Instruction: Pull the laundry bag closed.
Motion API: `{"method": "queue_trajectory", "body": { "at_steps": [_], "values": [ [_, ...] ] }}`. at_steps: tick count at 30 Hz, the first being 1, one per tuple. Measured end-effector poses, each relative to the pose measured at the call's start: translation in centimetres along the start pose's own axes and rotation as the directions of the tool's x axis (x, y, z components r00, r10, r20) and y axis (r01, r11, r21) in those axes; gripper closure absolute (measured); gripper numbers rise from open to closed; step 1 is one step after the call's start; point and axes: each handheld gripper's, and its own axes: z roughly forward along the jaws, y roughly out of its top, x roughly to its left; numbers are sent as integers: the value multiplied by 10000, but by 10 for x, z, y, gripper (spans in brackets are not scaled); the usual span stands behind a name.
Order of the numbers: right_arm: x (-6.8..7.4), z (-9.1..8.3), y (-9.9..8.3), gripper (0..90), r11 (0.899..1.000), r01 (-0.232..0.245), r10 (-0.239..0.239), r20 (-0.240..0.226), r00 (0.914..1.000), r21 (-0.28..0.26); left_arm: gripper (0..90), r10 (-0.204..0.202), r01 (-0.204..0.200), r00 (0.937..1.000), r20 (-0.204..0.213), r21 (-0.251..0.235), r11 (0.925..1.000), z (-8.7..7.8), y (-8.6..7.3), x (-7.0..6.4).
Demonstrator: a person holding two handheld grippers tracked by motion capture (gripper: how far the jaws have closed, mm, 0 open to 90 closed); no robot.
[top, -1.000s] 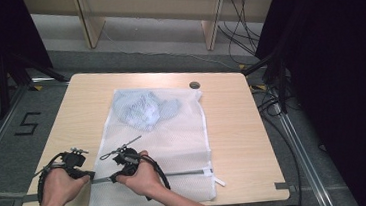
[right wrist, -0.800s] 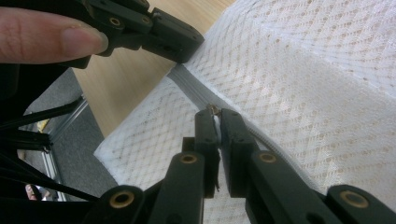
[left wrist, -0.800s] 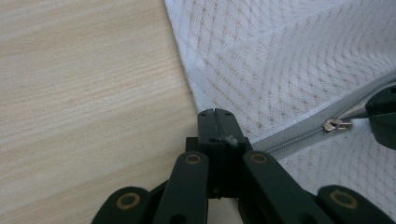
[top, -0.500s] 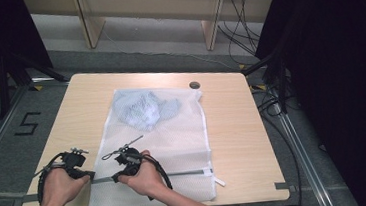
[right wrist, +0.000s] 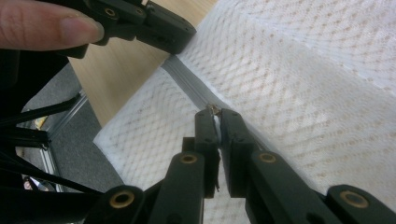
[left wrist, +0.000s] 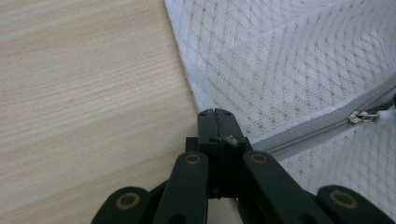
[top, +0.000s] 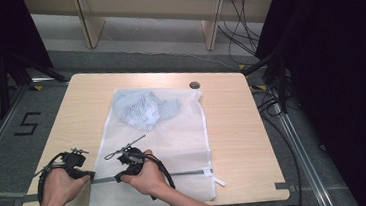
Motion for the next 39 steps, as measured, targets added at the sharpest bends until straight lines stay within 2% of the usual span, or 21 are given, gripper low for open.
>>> {"method": "queue_trajectory", "body": {
  "at_steps": [2, 4, 6, 7, 10, 11, 12, 16, 18, 19, 20, 22, 23, 24, 25, 28, 29, 30, 32, 37, 39],
  "values": [
    [0, -1, -1, 870, 9998, -166, 165, 33, 9999, 82, 900, -3, 3, 10000, 5, -2, 10000, 0, 0, 0],
    [-2, -2, -1, 869, 9998, 188, -188, 30, 9998, -28, 900, 7, -7, 10000, -2, 5, 10000, 0, 0, 0],
    [-2, -3, -1, 870, 10000, -75, 74, 10, 10000, 29, 900, 30, -29, 10000, -23, 82, 10000, -1, 0, 0],
    [-3, -4, -1, 870, 9999, 131, -131, -20, 9999, -11, 900, 17, -17, 10000, -10, -1, 10000, 0, 0, 0],
    [-3, -6, -3, 869, 9998, -193, 193, -11, 9998, 37, 900, 10, -10, 10000, -5, 6, 10000, 0, 0, 0],
    [-6, -6, -3, 869, 10000, 67, -67, 17, 10000, 29, 900, 8, -8, 10000, -10, 6, 10000, 0, 0, 0],
    [-5, -6, -4, 870, 10000, 39, -39, 135, 9999, 41, 900, 58, -56, 10000, -75, 225, 9997, -2, 1, 0],
    [-5, -8, -5, 869, 9993, -355, 355, 37, 9994, 113, 900, 9, -9, 10000, -10, 11, 10000, 0, 0, 0],
    [-8, -8, -5, 869, 9997, 245, -245, 7, 9997, 31, 900, 4, -4, 10000, -10, 5, 10000, 0, 0, 0],
    [-6, -8, -6, 869, 9999, -135, 135, 4, 9999, 75, 900, 6, -6, 10000, -9, 8, 10000, 0, 0, 0],
    [-6, -9, -6, 869, 9996, -274, 273, 21, 9996, 98, 900, 16, -16, 10000, -13, 3, 10000, 0, 0, 0],
    [-7, -9, -6, 870, 9999, -124, 123, 119, 9999, 76, 900, 13, -13, 10000, 2, 7, 10000, 0, 0, 0],
    [-8, -9, -6, 869, 9999, 0, 1, -27, 10000, 102, 900, 11, -11, 10000, -10, -4, 10000, 0, 0, 0],
    [-8, -10, -7, 869, 9999, 3, -4, 30, 10000, 107, 900, 27, -26, 10000, -60, 87, 10000, -1, 0, 0],
    [-6, -10, -7, 869, 9996, -255, 254, 49, 9997, 146, 900, 44, -44, 10000, -14, 149, 9999, -1, 1, 0],
    [-9, -10, -8, 869, 9998, -166, 167, -40, 9999, 114, 900, 11, -11, 10000, -12, 0, 10000, 0, 0, 0],
    [-11, -11, -8, 869, 9999, 69, -69, 10, 10000, 88, 900, 41, -40, 10000, -62, 114, 9999, -1, 0, 0],
    [-9, -11, -9, 869, 9994, -304, 304, 34, 9995, 134, 900, 44, -44, 10000, -8, 192, 9998, -1, 1, 0],
    [-11, -13, -9, 869, 9999, -88, 87, 85, 9999, 97, 900, 3, -3, 10000, -11, -15, 10000, 0, 0, 0],
    [-10, -15, -11, 869, 9991, -417, 417, -9, 9991, 120, 900, 58, -58, 10000, -33, 179, 9998, -1, 1, 0],
    [-12, -16, -11, 869, 9998, -163, 162, 67, 9998, 76, 900, 10, -10, 10000, -5, -33, 10000, 0, 0, 0]
  ]
}}
